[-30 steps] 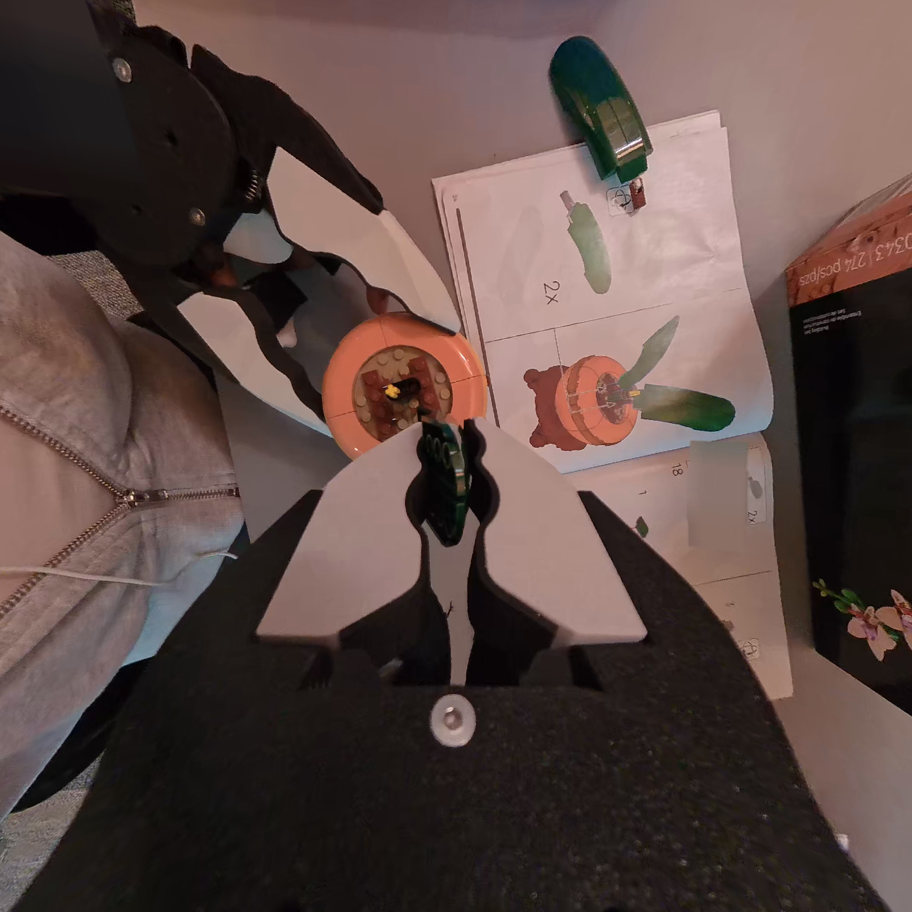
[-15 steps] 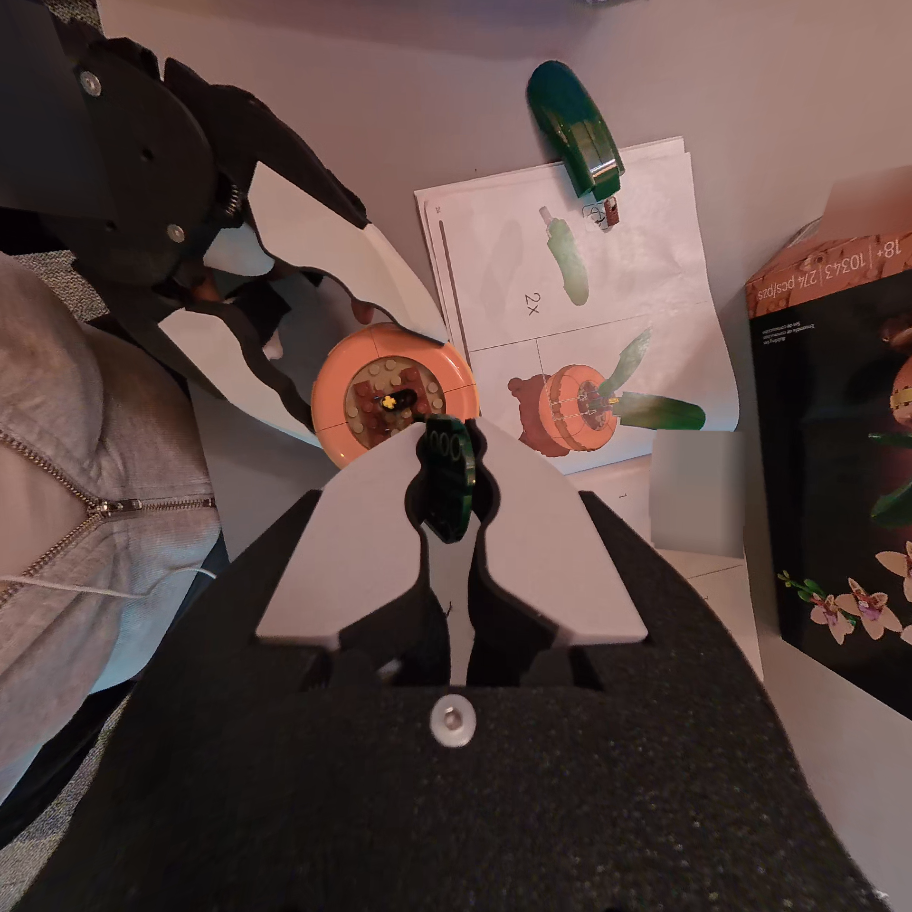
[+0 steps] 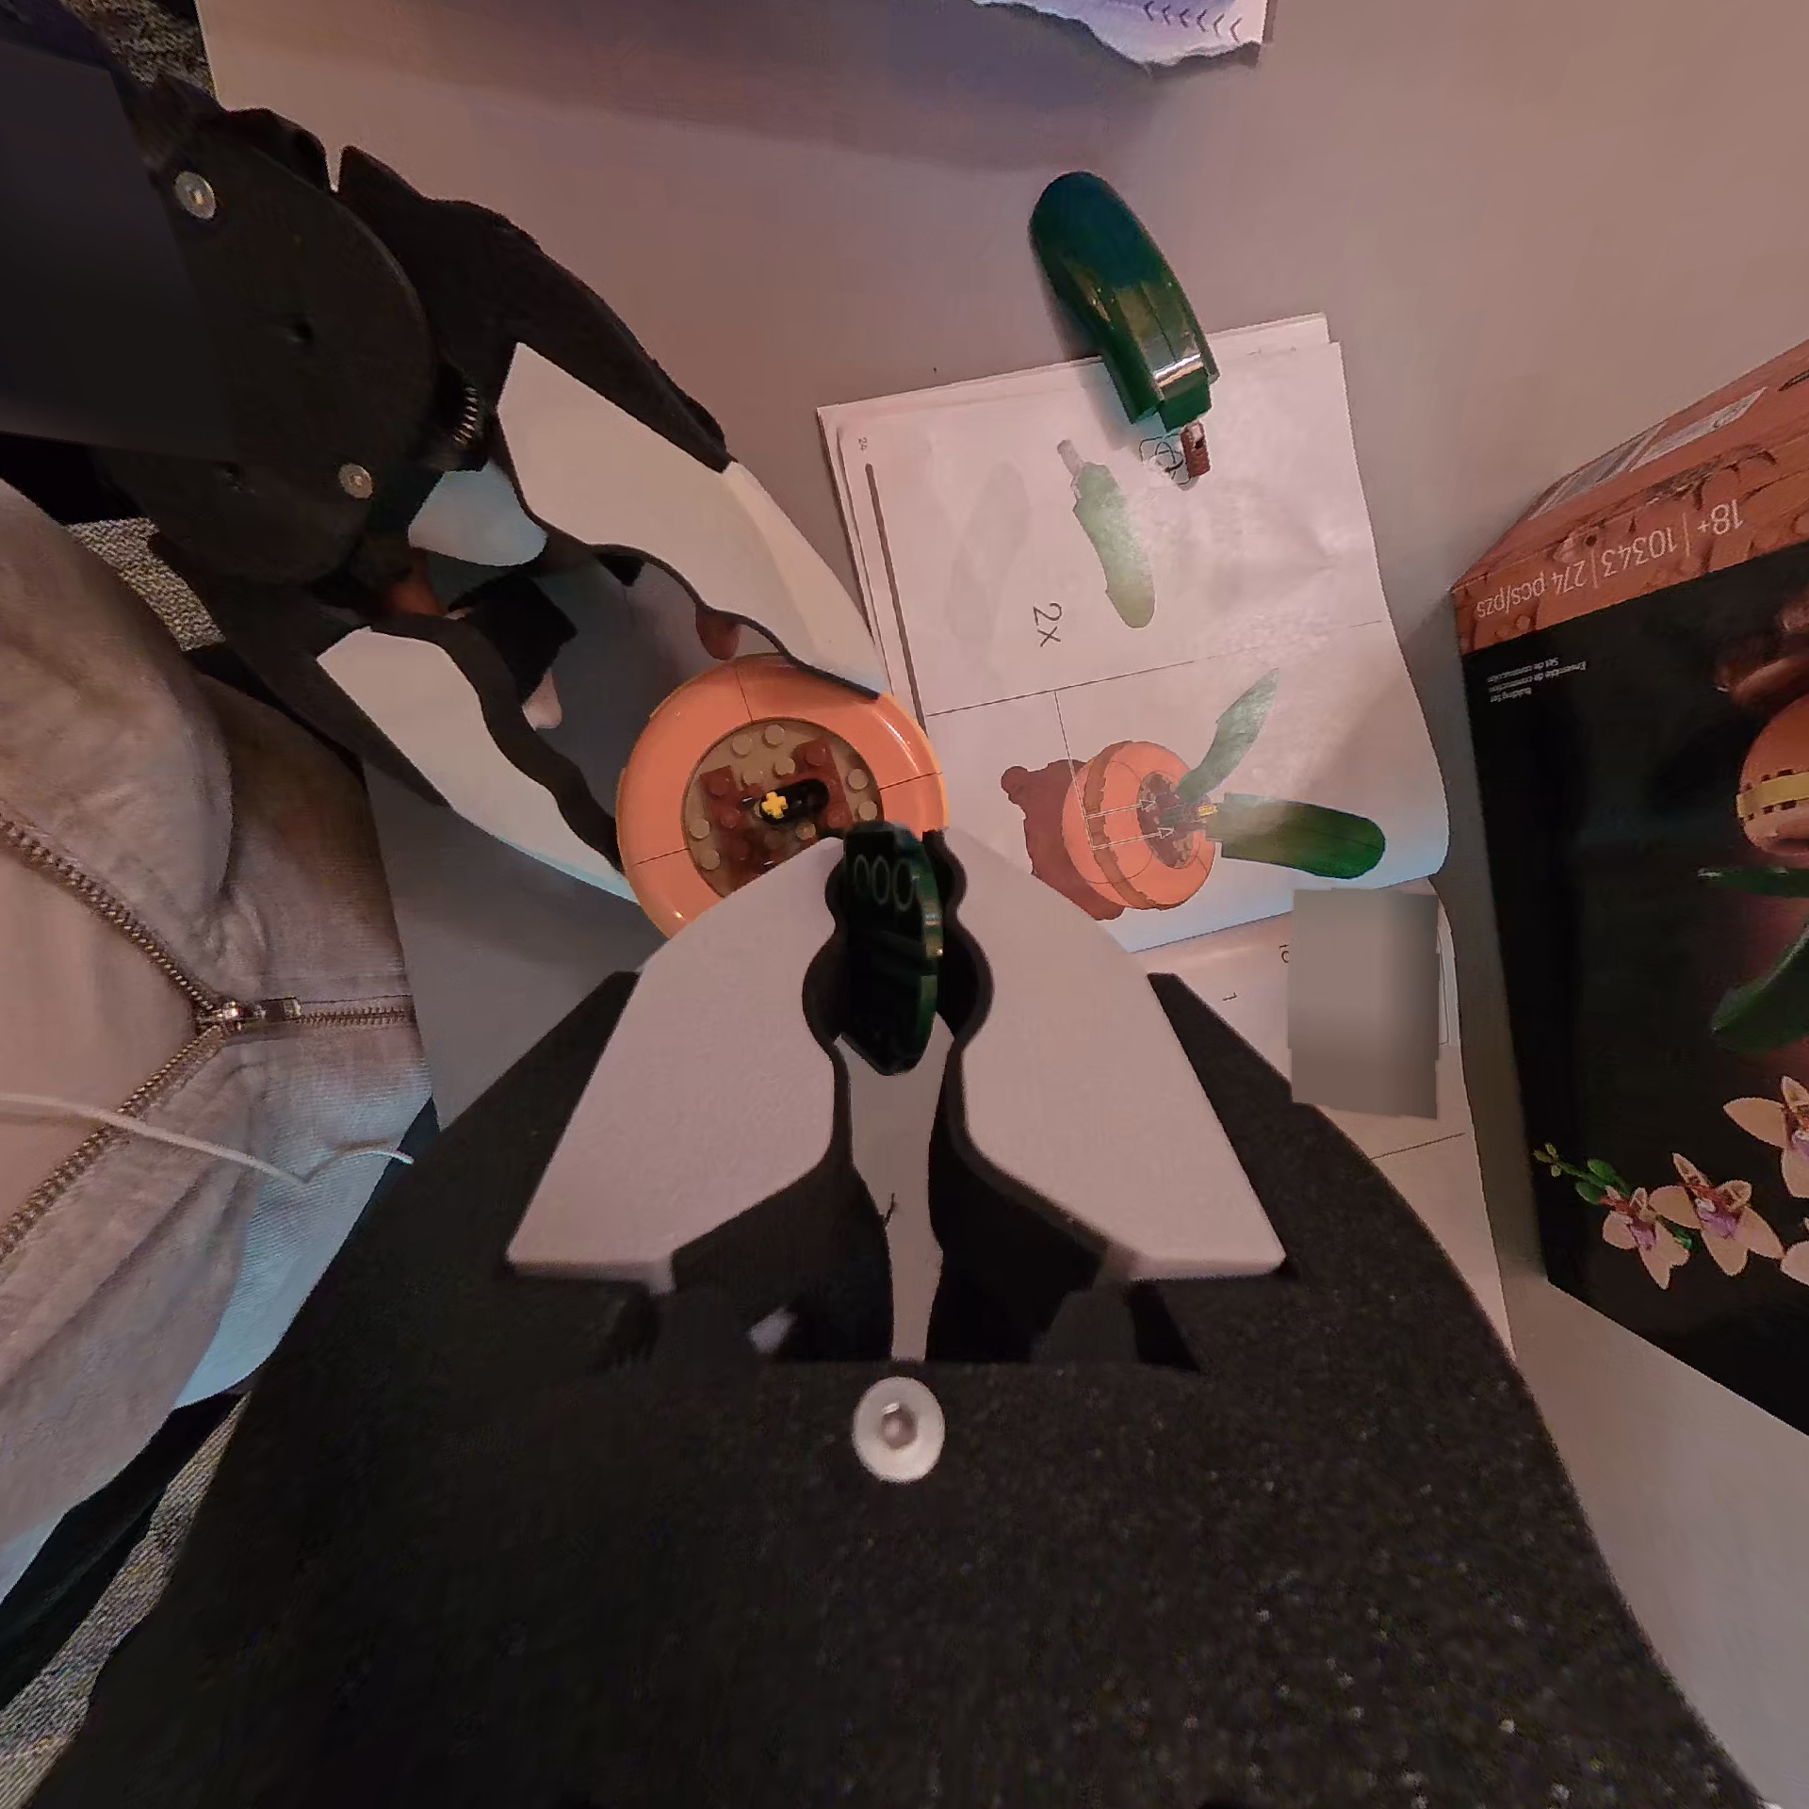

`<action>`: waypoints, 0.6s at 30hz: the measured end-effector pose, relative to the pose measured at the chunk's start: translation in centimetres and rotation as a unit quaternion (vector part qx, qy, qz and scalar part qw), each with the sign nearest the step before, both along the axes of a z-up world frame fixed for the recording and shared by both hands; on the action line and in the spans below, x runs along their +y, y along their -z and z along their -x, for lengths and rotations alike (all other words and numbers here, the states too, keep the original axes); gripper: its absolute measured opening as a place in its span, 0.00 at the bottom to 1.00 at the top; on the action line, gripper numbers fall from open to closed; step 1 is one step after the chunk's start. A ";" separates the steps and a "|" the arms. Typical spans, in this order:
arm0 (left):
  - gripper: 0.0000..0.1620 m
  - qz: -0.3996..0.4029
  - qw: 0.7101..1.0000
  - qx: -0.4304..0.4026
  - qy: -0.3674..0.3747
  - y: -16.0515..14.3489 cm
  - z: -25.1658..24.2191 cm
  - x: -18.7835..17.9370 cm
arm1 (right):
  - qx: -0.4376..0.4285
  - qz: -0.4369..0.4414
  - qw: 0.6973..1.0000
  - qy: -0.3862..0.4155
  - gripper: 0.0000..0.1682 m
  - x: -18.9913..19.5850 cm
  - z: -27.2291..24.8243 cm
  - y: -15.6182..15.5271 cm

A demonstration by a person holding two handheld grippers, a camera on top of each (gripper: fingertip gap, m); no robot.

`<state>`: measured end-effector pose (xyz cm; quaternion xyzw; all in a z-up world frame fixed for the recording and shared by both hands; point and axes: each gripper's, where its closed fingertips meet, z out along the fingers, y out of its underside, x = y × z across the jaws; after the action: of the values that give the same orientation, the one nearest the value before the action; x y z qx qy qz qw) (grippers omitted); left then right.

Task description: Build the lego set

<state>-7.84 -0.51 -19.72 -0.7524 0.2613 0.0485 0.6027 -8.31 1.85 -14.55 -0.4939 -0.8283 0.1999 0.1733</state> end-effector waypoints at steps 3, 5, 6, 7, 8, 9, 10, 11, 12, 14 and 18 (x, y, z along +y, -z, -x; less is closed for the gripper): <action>0.48 -0.001 1.000 0.002 -0.001 0.0 0.0 0.0 | 0.003 0.001 1.000 0.001 0.07 0.0 0.0 0.0; 0.48 -0.005 1.000 0.006 -0.001 0.0 0.0 0.0 | 0.005 -0.002 1.000 -0.001 0.07 0.0 0.0 0.0; 0.48 -0.007 1.000 0.009 -0.002 -0.1 0.0 0.0 | 0.006 -0.004 1.000 -0.002 0.07 -0.1 -0.1 0.0; 0.48 -0.010 1.000 0.012 -0.002 -0.1 -0.1 0.0 | 0.007 -0.007 1.000 -0.003 0.07 -0.1 -0.1 0.0; 0.47 -0.012 1.000 0.014 -0.002 -0.1 -0.1 -0.1 | 0.009 -0.011 1.000 -0.004 0.07 -0.2 -0.1 0.0; 0.47 -0.014 1.000 0.017 -0.002 -0.1 -0.1 -0.1 | 0.011 -0.013 1.000 -0.005 0.07 -0.2 -0.1 0.0; 0.47 -0.016 1.000 0.019 -0.002 -0.1 -0.1 -0.1 | 0.012 -0.015 1.000 -0.004 0.07 -0.2 -0.1 -0.1; 0.47 -0.017 1.000 0.020 -0.001 -0.1 -0.2 -0.1 | 0.012 -0.014 1.000 -0.003 0.07 -0.2 -0.1 -0.1; 0.46 -0.017 1.000 0.019 -0.001 -0.1 -0.2 -0.1 | 0.011 -0.013 1.000 -0.001 0.07 -0.2 -0.1 0.0; 0.46 -0.017 1.000 0.019 -0.001 -0.2 -0.2 -0.1 | 0.011 -0.008 1.000 0.002 0.07 -0.1 -0.1 0.0; 0.46 -0.017 1.000 0.019 -0.001 -0.2 -0.1 -0.1 | 0.010 0.002 1.000 0.009 0.07 0.0 -0.1 0.0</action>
<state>-7.69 -0.62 -19.56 -0.7412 0.2713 0.0675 0.6103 -8.18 1.87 -14.50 -0.4995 -0.8216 0.2050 0.1827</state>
